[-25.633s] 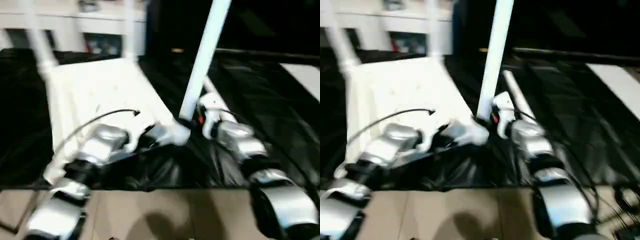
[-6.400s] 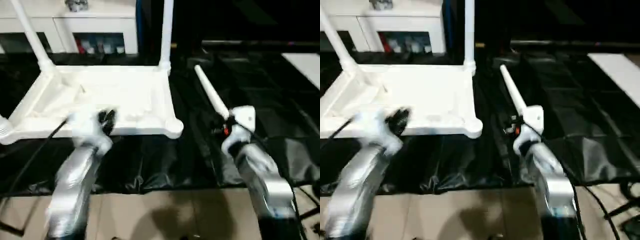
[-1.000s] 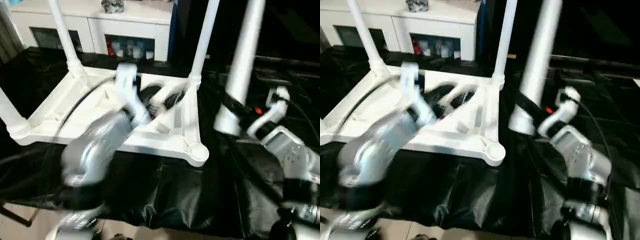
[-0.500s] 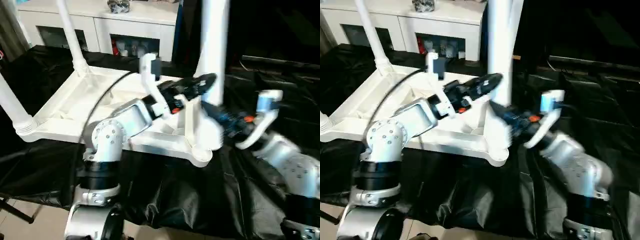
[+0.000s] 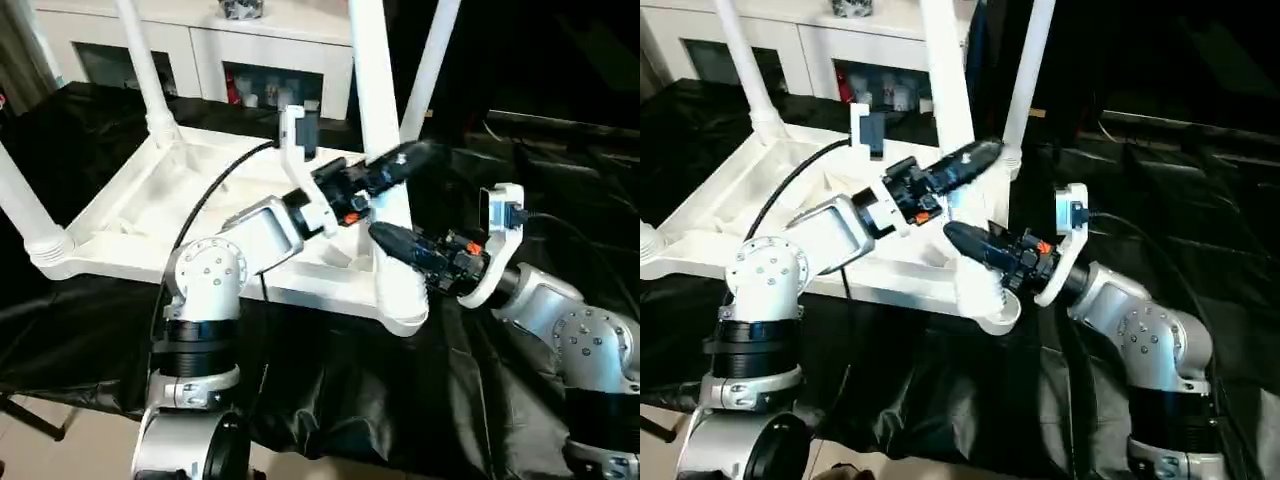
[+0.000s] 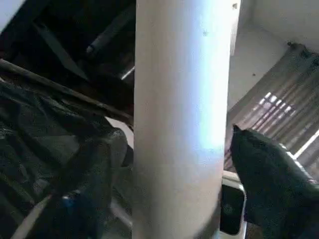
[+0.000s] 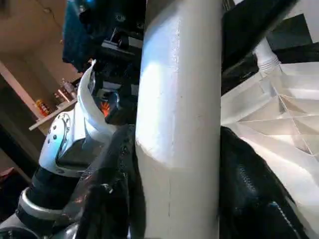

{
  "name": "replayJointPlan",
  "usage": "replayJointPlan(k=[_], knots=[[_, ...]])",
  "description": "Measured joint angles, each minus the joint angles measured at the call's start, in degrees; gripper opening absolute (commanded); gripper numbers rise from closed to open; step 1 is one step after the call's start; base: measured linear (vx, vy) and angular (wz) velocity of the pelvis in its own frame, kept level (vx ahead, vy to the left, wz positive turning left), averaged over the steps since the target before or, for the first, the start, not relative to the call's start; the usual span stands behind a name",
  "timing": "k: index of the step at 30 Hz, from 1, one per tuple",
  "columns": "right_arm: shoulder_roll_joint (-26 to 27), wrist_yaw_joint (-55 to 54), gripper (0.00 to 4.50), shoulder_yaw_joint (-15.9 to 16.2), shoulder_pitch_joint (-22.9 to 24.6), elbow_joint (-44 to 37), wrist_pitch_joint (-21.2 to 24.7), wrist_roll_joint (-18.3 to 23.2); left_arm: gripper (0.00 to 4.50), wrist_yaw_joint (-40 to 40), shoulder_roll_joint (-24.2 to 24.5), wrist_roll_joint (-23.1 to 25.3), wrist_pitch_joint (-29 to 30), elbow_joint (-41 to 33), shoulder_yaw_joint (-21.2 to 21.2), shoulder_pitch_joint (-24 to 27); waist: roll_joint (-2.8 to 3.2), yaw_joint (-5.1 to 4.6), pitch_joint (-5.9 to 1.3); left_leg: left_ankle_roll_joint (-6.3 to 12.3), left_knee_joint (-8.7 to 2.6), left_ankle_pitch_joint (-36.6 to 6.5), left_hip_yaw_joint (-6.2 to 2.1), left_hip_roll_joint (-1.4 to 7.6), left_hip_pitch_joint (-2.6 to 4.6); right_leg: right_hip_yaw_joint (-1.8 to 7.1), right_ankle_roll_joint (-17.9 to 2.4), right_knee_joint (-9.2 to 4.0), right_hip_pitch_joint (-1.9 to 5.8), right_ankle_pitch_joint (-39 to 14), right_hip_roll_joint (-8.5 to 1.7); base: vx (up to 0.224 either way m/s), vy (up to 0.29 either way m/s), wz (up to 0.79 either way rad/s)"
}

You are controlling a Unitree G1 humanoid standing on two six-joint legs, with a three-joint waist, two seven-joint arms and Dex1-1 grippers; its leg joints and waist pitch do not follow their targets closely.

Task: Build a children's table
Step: Pick table leg

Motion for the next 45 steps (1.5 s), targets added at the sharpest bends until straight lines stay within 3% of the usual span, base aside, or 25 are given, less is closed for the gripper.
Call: replayJointPlan(k=[19, 30, 33, 40, 45], knots=[[-0.52, 0.29, 1.86, 0.77, -0.46, 1.20, -0.64, -0.15, 2.00, -0.26, 0.93, 0.17, -1.87, 0.01, -0.49, 0.55, 0.01, 0.01, -0.02, 0.00, 0.00, 0.01, 0.00, 0.00, 0.01, 0.00, 0.01, 0.00, 0.02, 0.01, 0.00, 0.000, 0.000, 0.00], [-1.30, 0.55, 1.86, 1.43, -1.28, 1.67, -1.53, -0.23, 1.86, -1.22, 1.48, 0.58, -3.62, 0.00, -1.13, 0.63, 0.01, 0.01, -0.02, 0.01, 0.00, 0.01, 0.00, 0.00, 0.01, 0.00, 0.00, 0.01, 0.03, 0.02, 0.00, 0.000, 0.000, 0.00], [-1.63, 0.29, 2.56, 2.81, -1.38, 1.94, -2.63, -1.62, 1.86, -2.14, 2.40, 1.85, -4.84, -0.46, -2.44, 1.46, 0.01, -0.02, -0.02, 0.01, 0.00, 0.01, 0.00, 0.00, 0.02, -0.01, 0.01, 0.01, 0.03, 0.02, 0.00, 0.000, 0.000, 0.00], [-4.06, -1.31, 3.08, 6.21, -3.92, 3.46, -3.06, -6.15, 1.86, -3.77, 7.44, 9.19, -7.83, -4.30, -9.13, 1.75, 0.01, -0.01, -0.02, 0.01, 0.00, 0.03, 0.00, 0.00, 0.02, 0.00, 0.02, 0.02, 0.03, 0.03, 0.00, 0.000, 0.000, 0.00], [-6.82, -2.32, 3.43, 9.15, -6.25, 3.41, -1.66, -8.44, 1.86, -5.36, 9.58, 11.84, -9.40, -5.51, -12.21, 1.85, 0.01, 0.03, -0.03, 0.00, 0.00, 0.04, 0.00, 0.00, 0.03, 0.00, 0.02, 0.04, 0.03, 0.04, 0.00, 0.000, 0.000, 0.00]])
